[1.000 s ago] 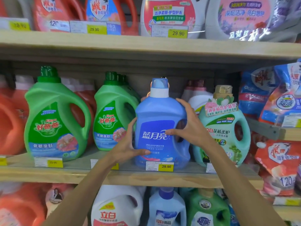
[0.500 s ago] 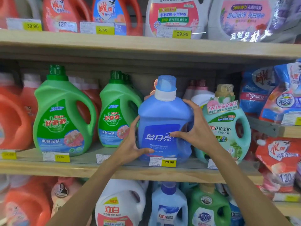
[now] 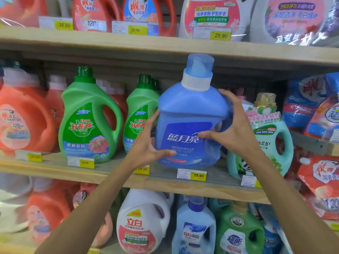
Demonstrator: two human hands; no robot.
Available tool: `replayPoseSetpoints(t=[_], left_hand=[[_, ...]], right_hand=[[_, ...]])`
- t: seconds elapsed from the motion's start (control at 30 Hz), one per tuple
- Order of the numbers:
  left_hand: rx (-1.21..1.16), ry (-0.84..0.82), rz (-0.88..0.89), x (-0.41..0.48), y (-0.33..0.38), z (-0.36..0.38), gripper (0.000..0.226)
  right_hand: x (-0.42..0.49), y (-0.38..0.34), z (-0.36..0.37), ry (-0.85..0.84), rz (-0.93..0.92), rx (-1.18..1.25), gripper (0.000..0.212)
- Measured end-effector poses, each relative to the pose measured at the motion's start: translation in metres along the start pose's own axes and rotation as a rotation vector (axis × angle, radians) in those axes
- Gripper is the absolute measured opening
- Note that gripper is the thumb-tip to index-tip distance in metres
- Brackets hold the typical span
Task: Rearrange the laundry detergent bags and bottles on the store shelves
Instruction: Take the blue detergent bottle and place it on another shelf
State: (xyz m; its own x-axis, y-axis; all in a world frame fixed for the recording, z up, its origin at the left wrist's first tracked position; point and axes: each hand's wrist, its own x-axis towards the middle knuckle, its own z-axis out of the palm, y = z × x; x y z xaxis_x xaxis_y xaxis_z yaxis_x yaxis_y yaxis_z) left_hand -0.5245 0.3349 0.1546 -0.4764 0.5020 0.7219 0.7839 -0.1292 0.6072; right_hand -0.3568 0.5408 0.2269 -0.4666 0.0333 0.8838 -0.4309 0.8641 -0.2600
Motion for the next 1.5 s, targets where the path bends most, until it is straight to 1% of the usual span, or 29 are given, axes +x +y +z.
replayPoseSetpoints(t=[0.1, 0.2, 0.27, 0.37, 0.43, 0.53, 0.63, 0.73, 0.93, 1.03, 1.2, 1.33, 1.5], left_hand=[[-0.051, 0.019, 0.011, -0.016, 0.02, -0.014, 0.116], [-0.055, 0.022, 0.014, -0.047, 0.027, -0.023, 0.118], [-0.088, 0.024, -0.013, -0.073, 0.026, -0.027, 0.113], [-0.151, 0.034, -0.105, -0.114, 0.029, -0.03, 0.106], [-0.206, 0.044, -0.173, -0.142, 0.029, -0.031, 0.108], [-0.243, 0.041, -0.279, -0.181, 0.025, -0.034, 0.106], [-0.25, 0.023, -0.345, -0.22, 0.027, -0.033, 0.1], [-0.302, -0.001, -0.427, -0.261, 0.037, -0.028, 0.104], [-0.33, 0.009, -0.587, -0.336, 0.055, -0.019, 0.104], [-0.328, -0.029, -0.643, -0.364, 0.067, -0.014, 0.096], [-0.36, -0.054, -0.738, -0.411, 0.099, -0.002, 0.093], [-0.413, -0.104, -0.815, -0.465, 0.129, 0.012, 0.092], [-0.42, -0.091, -0.935, -0.537, 0.167, 0.035, 0.088]], right_hand=[[0.0, -0.019, 0.001, 0.0, 0.034, 0.113, 0.107], [-0.005, -0.032, 0.006, -0.048, 0.024, 0.129, 0.104], [-0.014, -0.04, 0.015, -0.07, 0.056, 0.154, 0.103], [-0.038, -0.052, 0.032, -0.061, 0.152, 0.262, 0.096], [-0.059, -0.064, 0.042, -0.062, 0.246, 0.294, 0.095], [-0.091, -0.079, 0.052, -0.1, 0.352, 0.312, 0.093], [-0.124, -0.091, 0.061, -0.138, 0.443, 0.294, 0.092], [-0.16, -0.102, 0.064, -0.173, 0.534, 0.287, 0.093], [-0.231, -0.128, 0.062, -0.235, 0.682, 0.356, 0.093], [-0.26, -0.141, 0.059, -0.25, 0.728, 0.375, 0.09], [-0.315, -0.172, 0.042, -0.234, 0.845, 0.423, 0.089], [-0.371, -0.2, 0.02, -0.235, 0.955, 0.454, 0.086], [-0.446, -0.231, -0.003, -0.338, 1.066, 0.473, 0.089]])
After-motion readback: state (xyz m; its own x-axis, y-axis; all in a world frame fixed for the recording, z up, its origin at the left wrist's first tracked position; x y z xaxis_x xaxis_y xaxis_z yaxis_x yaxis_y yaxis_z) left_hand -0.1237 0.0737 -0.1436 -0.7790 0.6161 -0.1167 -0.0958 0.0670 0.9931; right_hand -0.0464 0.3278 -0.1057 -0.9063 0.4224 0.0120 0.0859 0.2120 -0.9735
